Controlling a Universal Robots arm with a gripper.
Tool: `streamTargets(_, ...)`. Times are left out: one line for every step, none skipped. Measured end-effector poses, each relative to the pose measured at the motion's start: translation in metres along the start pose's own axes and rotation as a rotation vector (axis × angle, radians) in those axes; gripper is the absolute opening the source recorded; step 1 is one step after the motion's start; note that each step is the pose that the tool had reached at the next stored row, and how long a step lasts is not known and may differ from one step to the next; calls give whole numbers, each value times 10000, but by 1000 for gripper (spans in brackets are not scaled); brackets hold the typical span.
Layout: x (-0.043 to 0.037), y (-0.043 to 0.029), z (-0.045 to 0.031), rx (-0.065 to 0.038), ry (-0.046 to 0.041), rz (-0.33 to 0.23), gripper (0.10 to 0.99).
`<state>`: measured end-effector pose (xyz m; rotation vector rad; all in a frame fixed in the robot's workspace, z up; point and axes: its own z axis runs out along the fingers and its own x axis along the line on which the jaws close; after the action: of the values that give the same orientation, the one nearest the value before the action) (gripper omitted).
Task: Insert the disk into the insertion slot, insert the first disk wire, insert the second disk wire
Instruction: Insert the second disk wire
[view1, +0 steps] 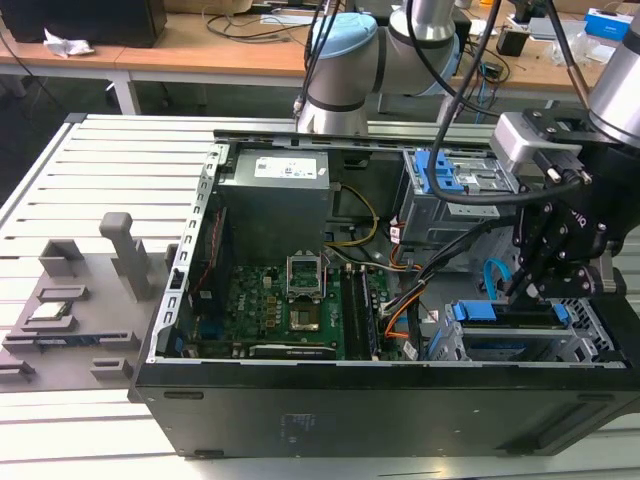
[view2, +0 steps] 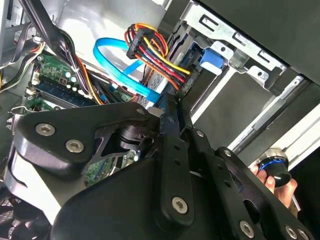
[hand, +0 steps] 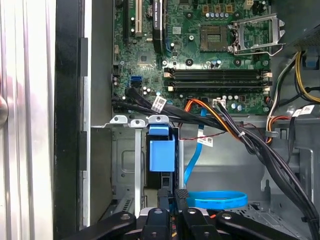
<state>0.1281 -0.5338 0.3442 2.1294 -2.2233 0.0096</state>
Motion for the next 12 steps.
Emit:
streamTargets(-4,-7,3,0,-3,-1,165)
streamTargets(-5,-9,4,-1,-3,0,165)
streamTargets(-6,-11,6,0,-2,1,165)
streamTargets(-6,-12,12,0,-4,1,165)
streamTargets(-7,-12,17,0,-4,1,165)
streamTargets(-7,-14,28,0,-3,-1,165)
streamTargets(-7,-14,33,0,-1,-1,165)
streamTargets(-8,-14,37,0,0,-1,165)
streamTargets(-8,-15,40,0,1,-1,165)
streamTargets(-8,-15,46,0,0,-1,165)
streamTargets(-8,-16,49,-1,-1,1,165)
streamTargets(-8,-17,50,0,1,1,165)
